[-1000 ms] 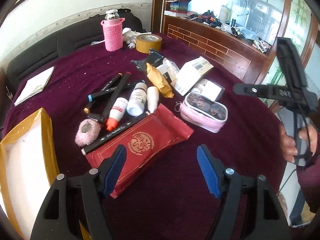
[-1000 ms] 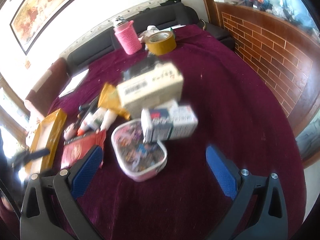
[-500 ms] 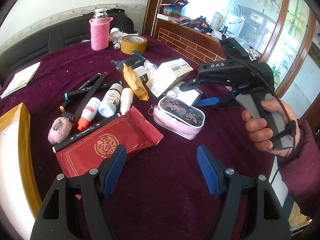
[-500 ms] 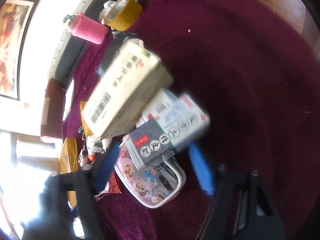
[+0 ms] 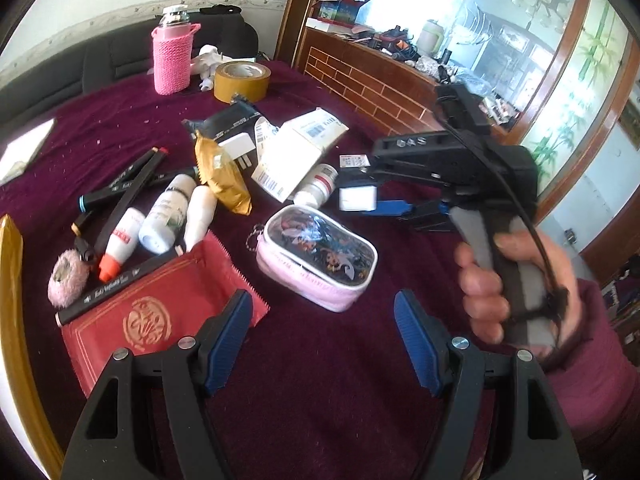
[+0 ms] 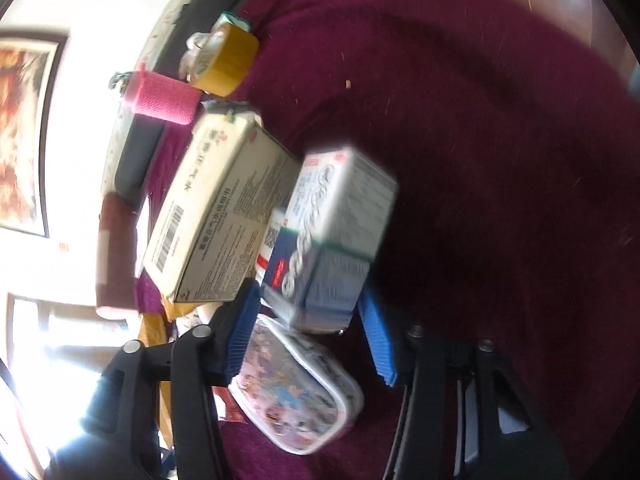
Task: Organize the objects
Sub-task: 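Grasp the pink pencil case with the left gripper while the right gripper grasps the white-green medicine box, then carry the pencil case and medicine box into the yellow-rimmed tray and open both grippers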
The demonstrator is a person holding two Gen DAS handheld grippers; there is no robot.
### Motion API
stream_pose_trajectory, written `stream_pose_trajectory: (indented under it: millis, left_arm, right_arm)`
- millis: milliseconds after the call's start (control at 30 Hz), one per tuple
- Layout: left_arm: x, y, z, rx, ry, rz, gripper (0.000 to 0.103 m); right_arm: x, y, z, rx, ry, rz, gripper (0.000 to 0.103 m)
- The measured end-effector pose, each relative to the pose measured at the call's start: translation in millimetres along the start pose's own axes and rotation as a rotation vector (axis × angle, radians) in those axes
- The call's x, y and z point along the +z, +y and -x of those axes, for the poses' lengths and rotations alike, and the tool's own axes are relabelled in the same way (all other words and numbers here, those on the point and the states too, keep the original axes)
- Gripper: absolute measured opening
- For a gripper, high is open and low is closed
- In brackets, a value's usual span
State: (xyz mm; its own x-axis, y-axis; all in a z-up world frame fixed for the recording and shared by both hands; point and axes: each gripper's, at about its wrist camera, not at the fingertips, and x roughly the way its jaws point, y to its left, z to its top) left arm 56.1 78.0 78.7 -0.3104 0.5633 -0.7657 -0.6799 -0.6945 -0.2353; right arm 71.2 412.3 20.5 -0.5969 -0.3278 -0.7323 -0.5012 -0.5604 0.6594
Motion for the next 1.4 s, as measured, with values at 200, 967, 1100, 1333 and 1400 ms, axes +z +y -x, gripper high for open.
stream_pose_trajectory:
  millis: [200, 967, 1100, 1333, 1400]
  left_arm:
    - [21, -5, -46, 0.069, 0.076, 0.072, 0.073]
    - [26, -34, -106, 0.085, 0.063, 0.092, 0.025]
    - [26, -25, -88, 0.057, 0.038, 0.107, 0.025]
    - [13, -5, -41, 0.024, -0.012, 0.185, 0.025]
    - [9, 0, -26, 0.022, -0.024, 0.201, 0.025]
  right_arm:
    - [-19, -12, 40, -0.023, -0.042, 0.155, 0.034]
    - [-16, -11, 43, -0.093, -0.080, 0.329, 0.045]
    - [-17, -5, 41, -0.086, -0.086, 0.357, 0.045]
    - [-17, 17, 11, -0.192, -0.061, 0.442, 0.052]
    - [-17, 15, 6, -0.229, -0.084, 0.442, 0.052]
